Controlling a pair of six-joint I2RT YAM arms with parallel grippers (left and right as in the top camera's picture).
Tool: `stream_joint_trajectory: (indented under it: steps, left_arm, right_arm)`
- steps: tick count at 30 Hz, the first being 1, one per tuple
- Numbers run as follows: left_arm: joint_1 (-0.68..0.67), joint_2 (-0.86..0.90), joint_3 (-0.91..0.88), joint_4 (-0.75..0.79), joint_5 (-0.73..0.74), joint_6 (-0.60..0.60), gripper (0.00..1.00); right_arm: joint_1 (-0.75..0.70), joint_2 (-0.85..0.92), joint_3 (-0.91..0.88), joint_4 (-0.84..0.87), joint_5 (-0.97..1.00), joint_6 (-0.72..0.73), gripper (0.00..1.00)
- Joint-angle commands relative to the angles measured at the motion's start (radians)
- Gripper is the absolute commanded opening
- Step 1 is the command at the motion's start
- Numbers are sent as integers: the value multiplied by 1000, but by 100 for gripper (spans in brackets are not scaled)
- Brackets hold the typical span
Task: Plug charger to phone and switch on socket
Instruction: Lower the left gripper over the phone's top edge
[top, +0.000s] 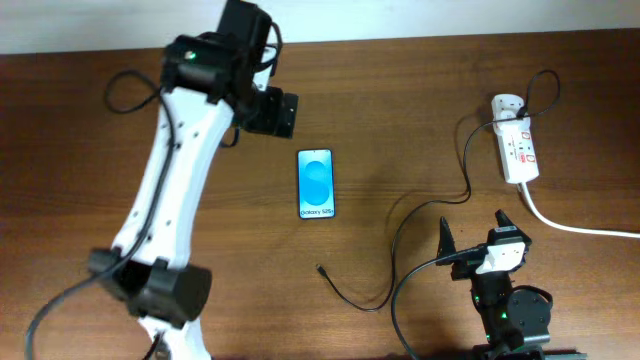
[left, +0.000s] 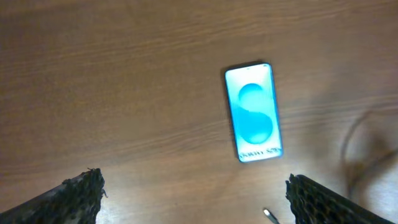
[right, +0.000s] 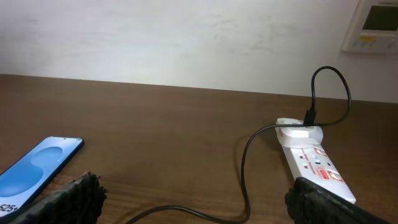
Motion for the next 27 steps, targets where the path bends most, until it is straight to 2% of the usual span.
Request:
stream_joint_trajectory:
  steps: [1,6,8,11,13,15,16,17,19,22,27]
  left_arm:
    - [5,44,27,52,-36,-13,99]
    - [10,58,26,117,-34,-15,99]
    - [31,84,26,106,-27,-87,99]
    - [34,135,26,114,118,-98,99]
    - [15,180,26,121,277,-99,99]
    - [-3,203,26,98,346,-98,99]
    - [-20,211,26,110,343,-105,99]
    - [-31,215,26,113,336,-163,99]
    - [-61,218,25,101,211,-293,99]
    - [-108,225,25,98,105,-315,99]
    - [-131,280,25,33,98,-353,99]
  right_arm:
    - [-2,-7,-5,-5,4,4,98]
    - [-2,-6,-5,-5,4,4,98]
    - [-2,-7,-5,-5,4,4,98]
    - [-2,-7,-5,-5,4,4,98]
    - [-2,-7,-5,-5,4,4,98]
    - [-2,-6,-5,-5,4,4,98]
    - [-2,-7,-5,-5,4,4,98]
    - [-2,-7,-5,-5,4,4,98]
    - [-2,-6,-5,-5,3,4,98]
    - [-2,-7,-5,-5,4,4,98]
    - [-2,-7,-5,-5,4,4,99]
